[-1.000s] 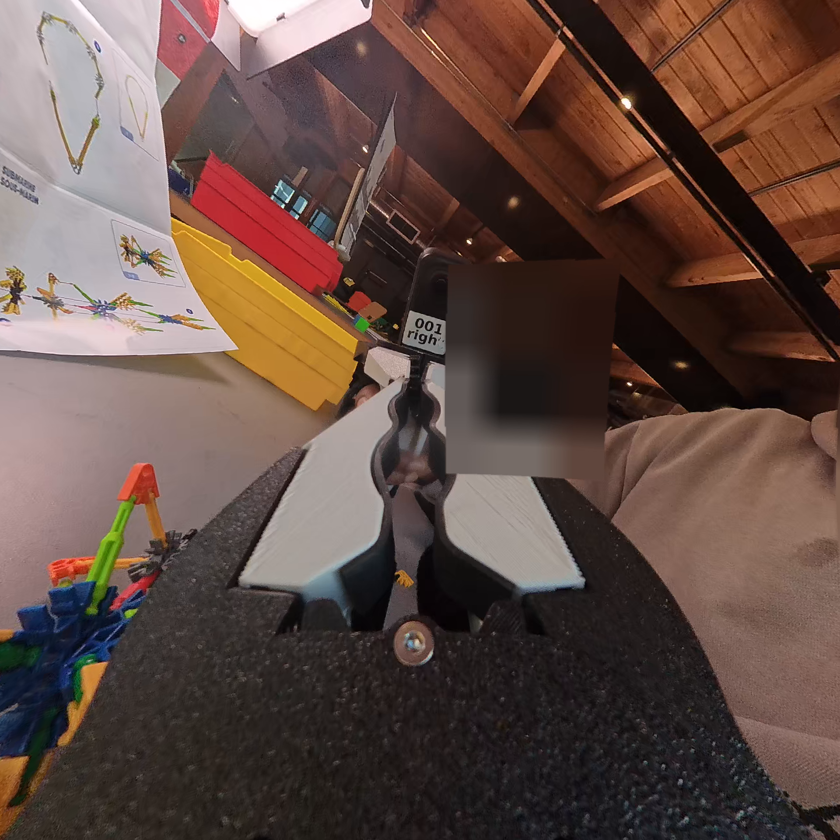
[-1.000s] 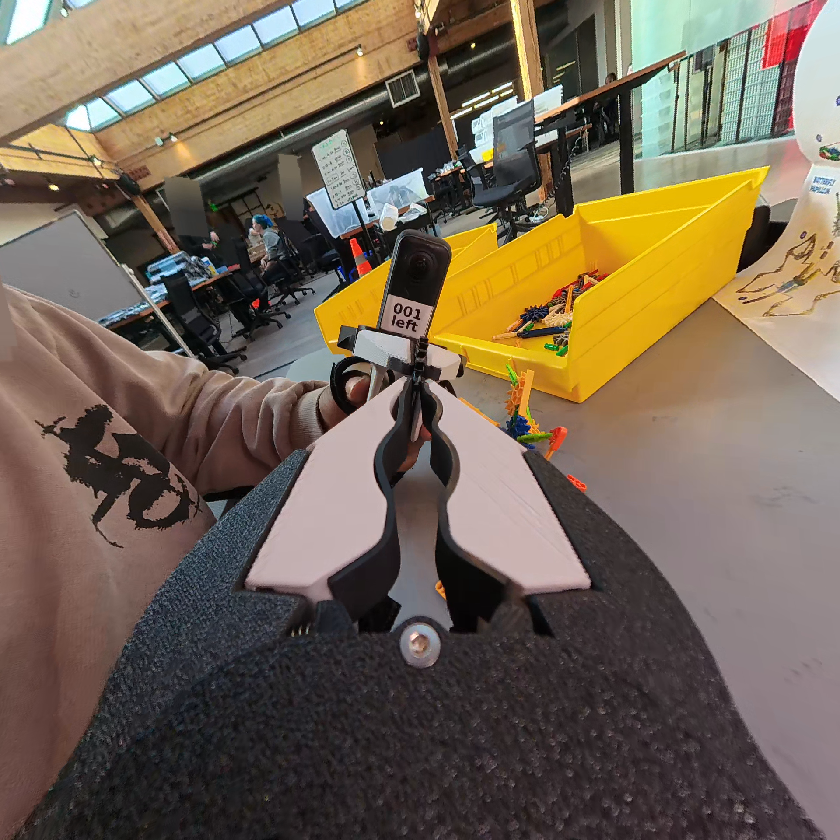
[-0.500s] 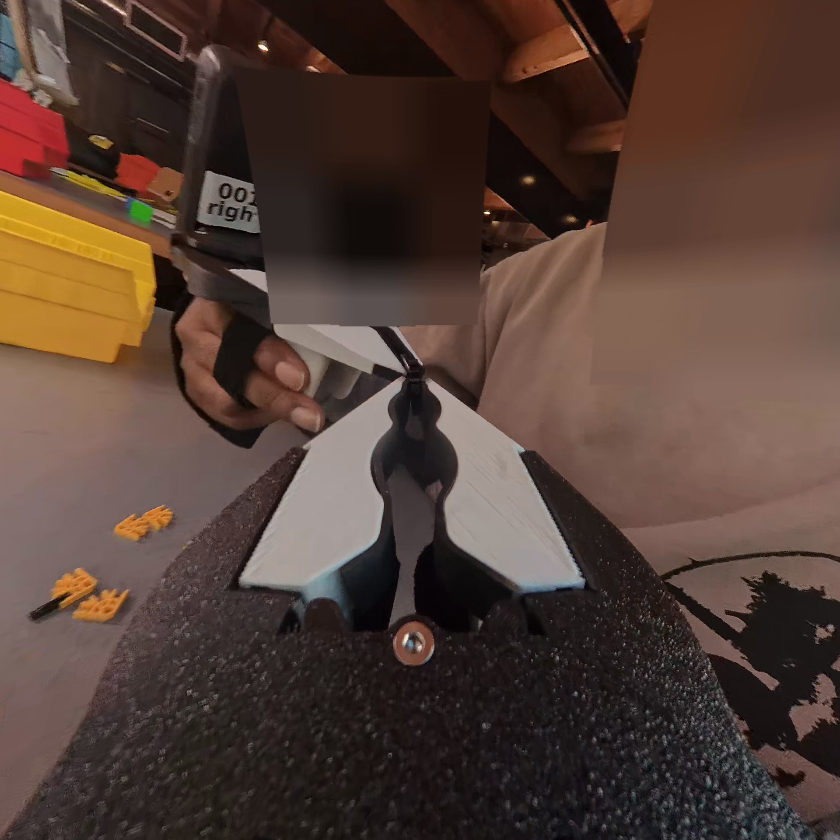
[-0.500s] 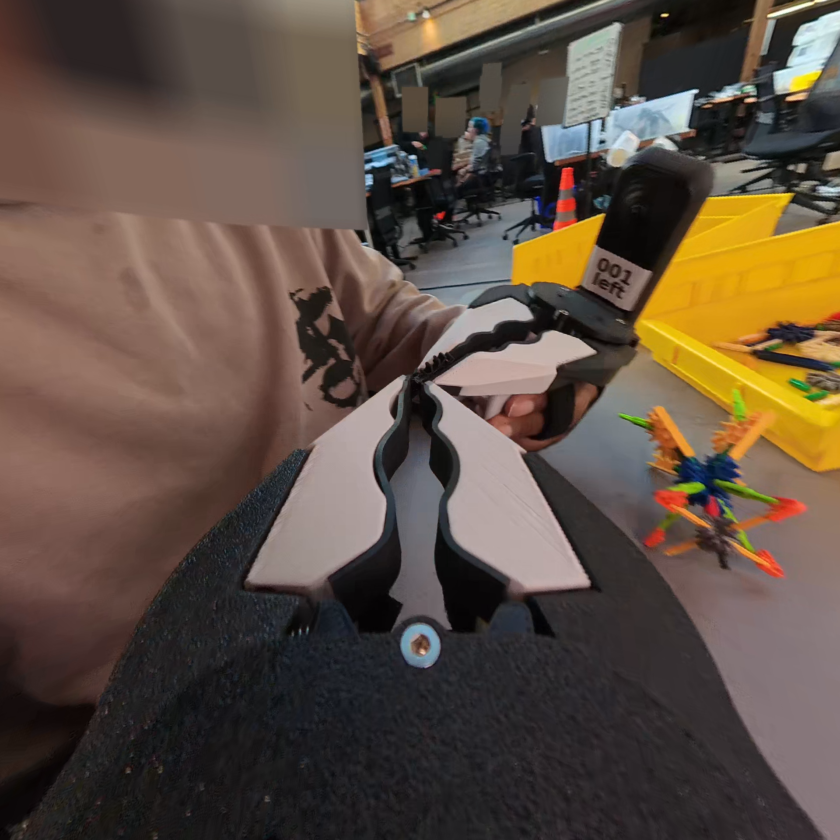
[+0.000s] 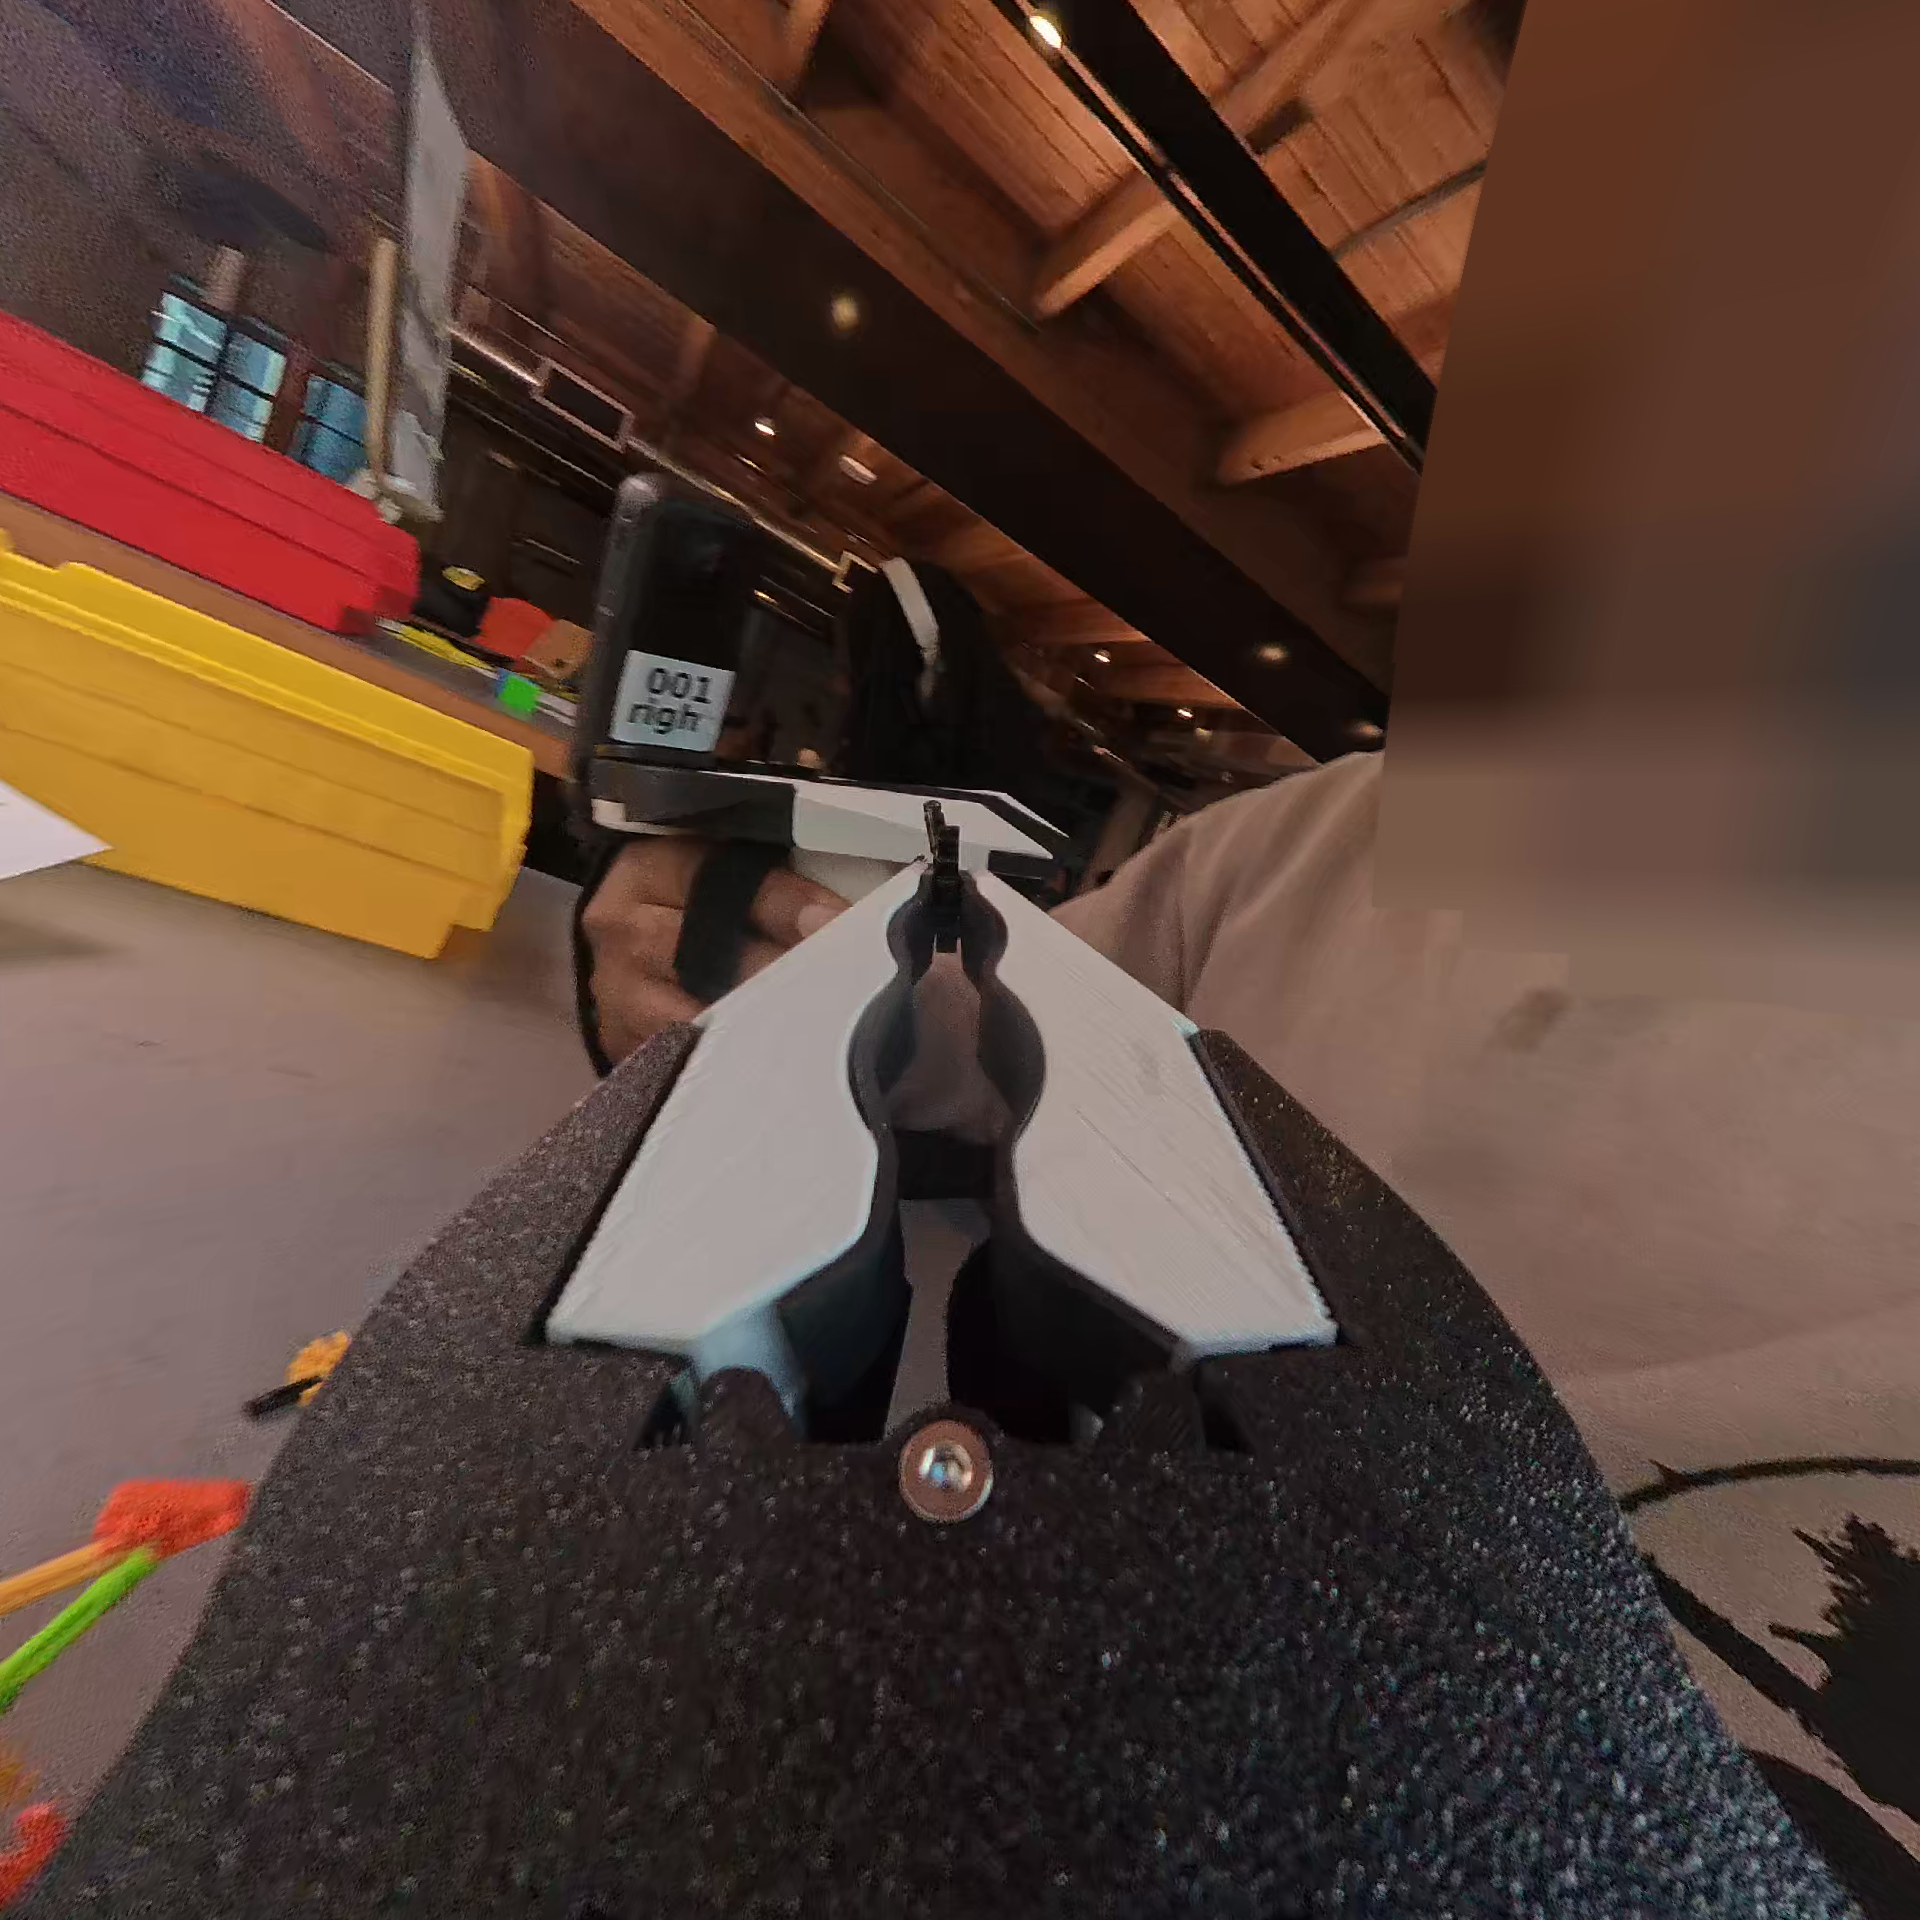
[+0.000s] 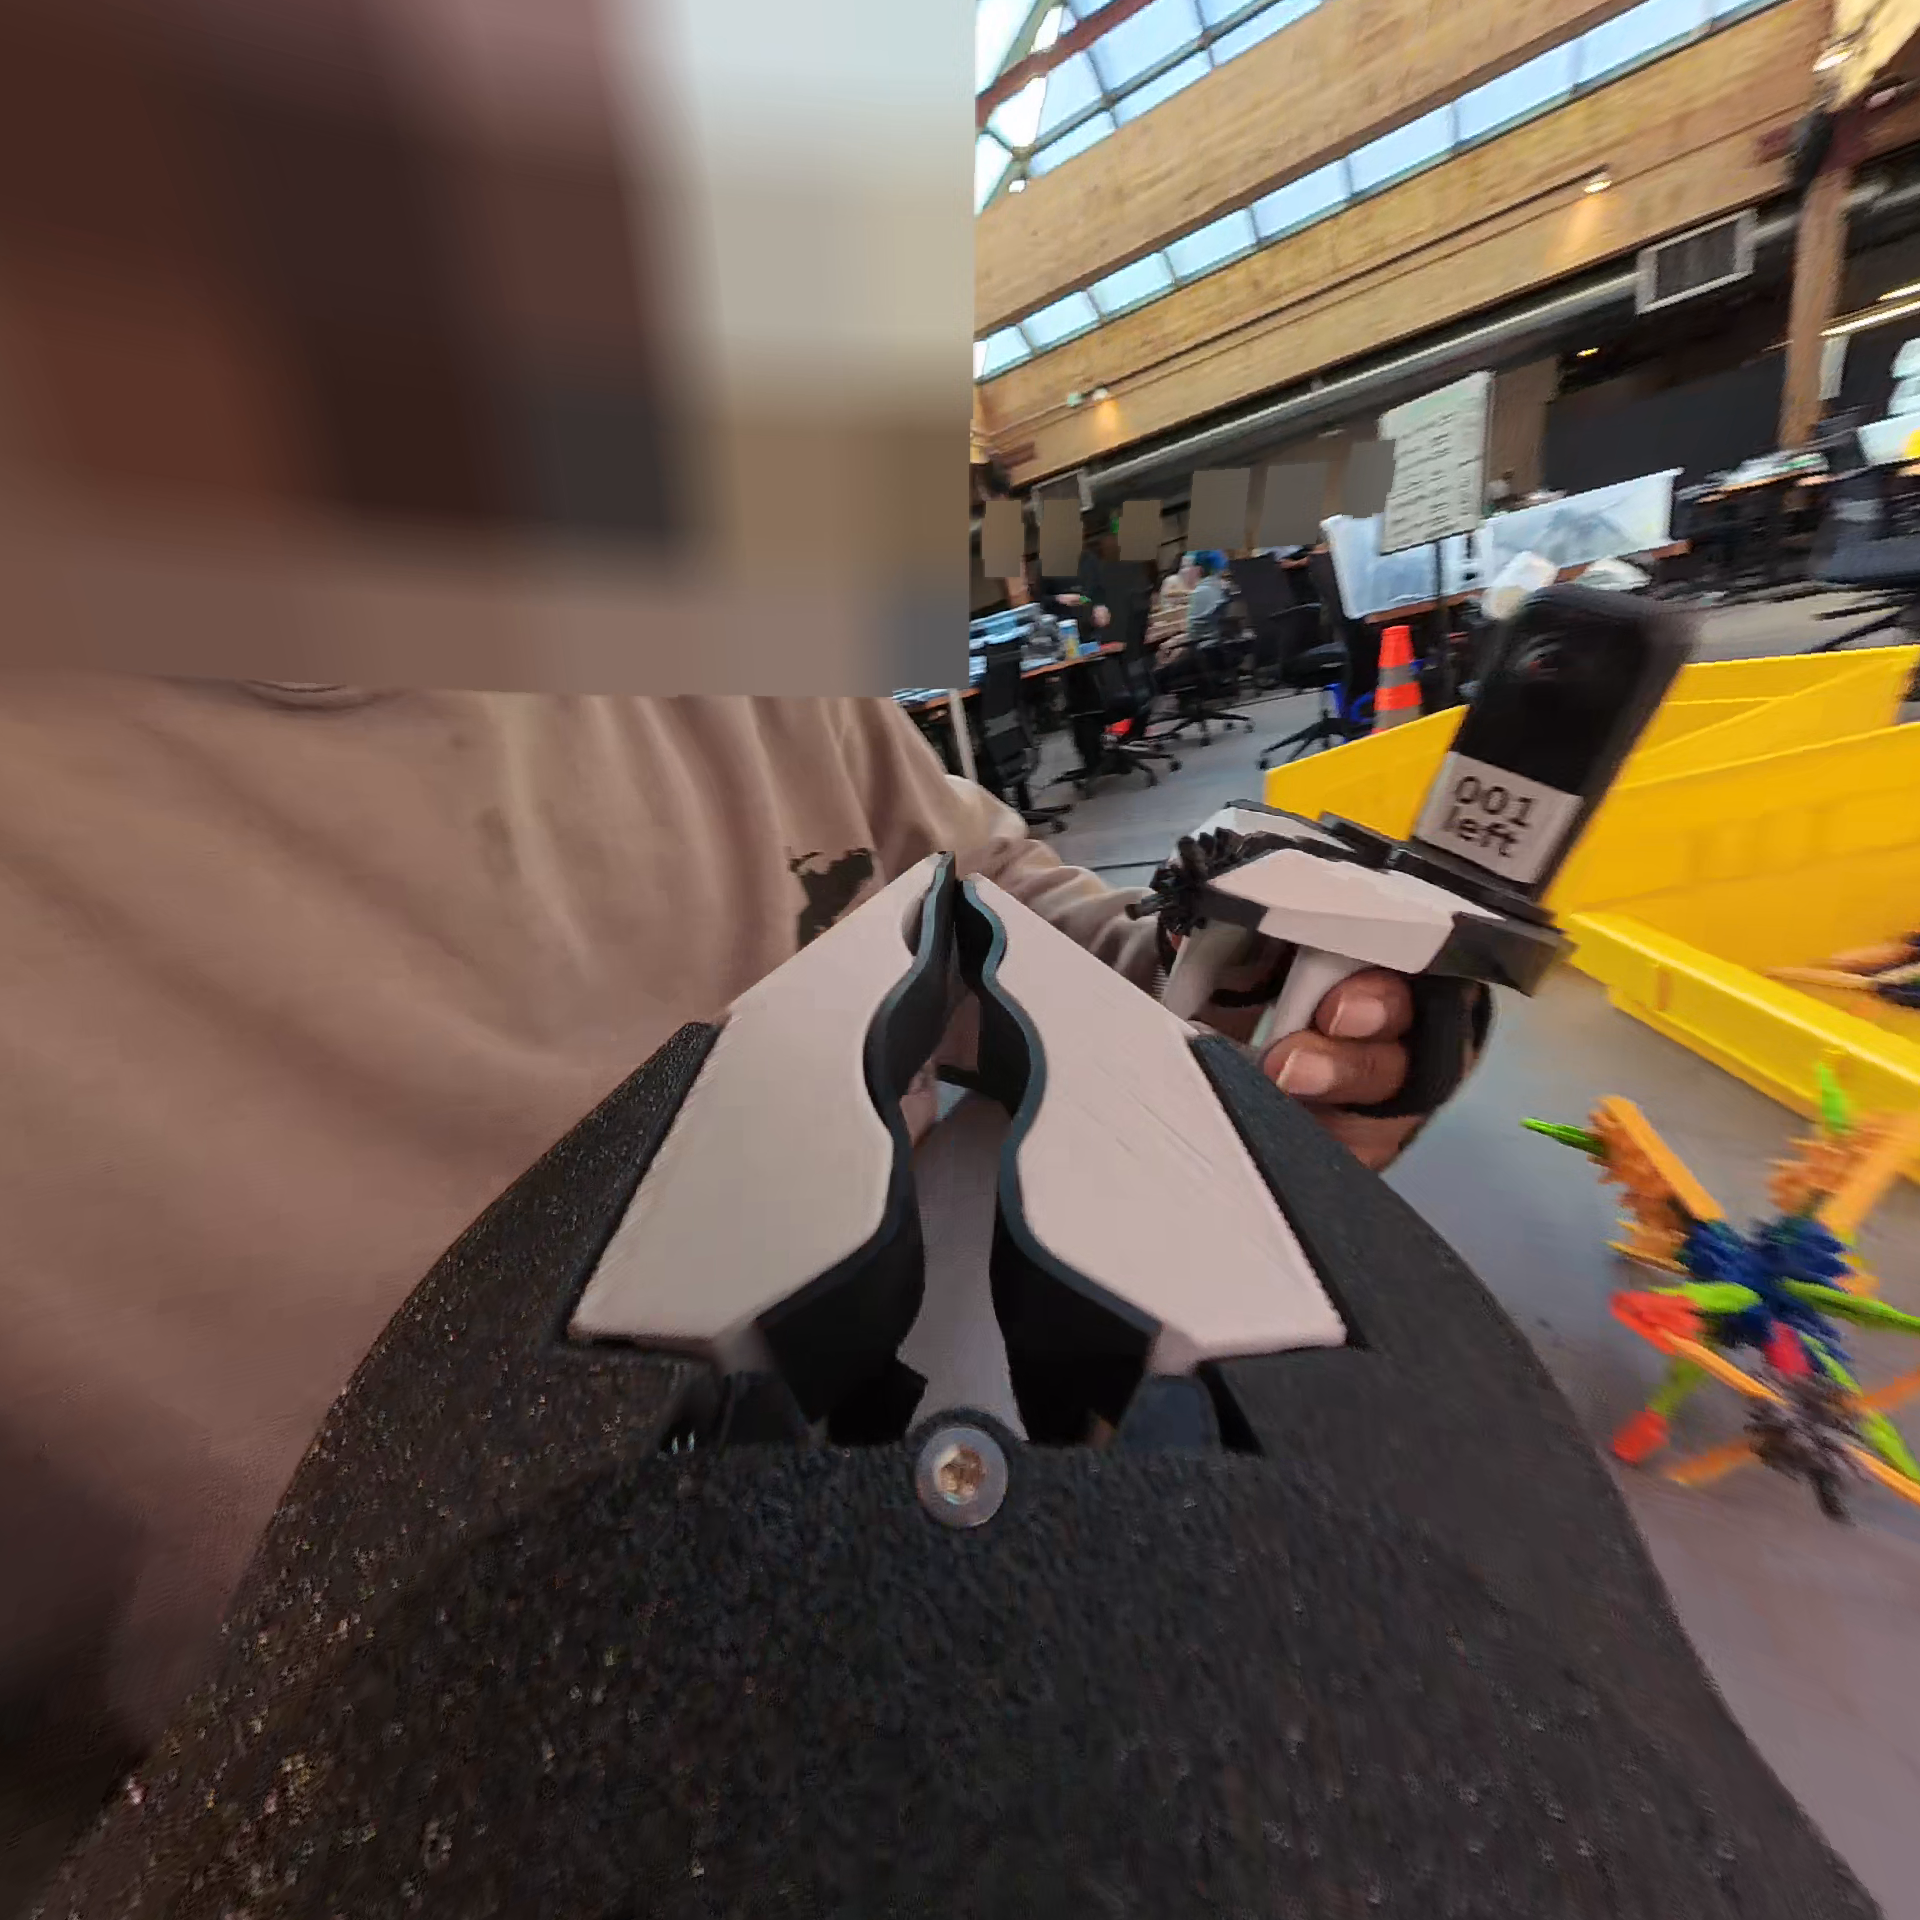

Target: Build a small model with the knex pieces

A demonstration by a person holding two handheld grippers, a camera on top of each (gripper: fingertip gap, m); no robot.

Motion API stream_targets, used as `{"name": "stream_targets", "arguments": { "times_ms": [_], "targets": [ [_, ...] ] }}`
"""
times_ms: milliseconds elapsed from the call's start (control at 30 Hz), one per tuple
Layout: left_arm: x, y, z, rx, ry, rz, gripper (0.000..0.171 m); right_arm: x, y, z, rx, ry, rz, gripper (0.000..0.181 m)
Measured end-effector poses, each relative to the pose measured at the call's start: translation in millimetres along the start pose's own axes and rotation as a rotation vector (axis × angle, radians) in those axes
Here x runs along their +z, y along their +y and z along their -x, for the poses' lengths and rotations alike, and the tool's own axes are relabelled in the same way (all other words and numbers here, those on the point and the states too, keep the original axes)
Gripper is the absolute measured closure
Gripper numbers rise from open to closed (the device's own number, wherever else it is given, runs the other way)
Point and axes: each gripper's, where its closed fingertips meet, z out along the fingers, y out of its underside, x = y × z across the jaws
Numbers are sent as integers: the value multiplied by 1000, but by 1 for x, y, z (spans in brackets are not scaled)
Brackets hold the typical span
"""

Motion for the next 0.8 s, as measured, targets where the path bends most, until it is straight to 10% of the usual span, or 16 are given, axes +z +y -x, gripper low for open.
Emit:
{"name": "stream_targets", "arguments": {
  "times_ms": [367, 800],
  "targets": [
    [-31, -24, 45, 8, -271, -139, 169, -41, -10, -78, -139, 565, -25, 181],
    [-3, 8, 25, 136, -184, 77, 169, -17, 6, -70, -60, 492, 61, 178]
  ]
}}
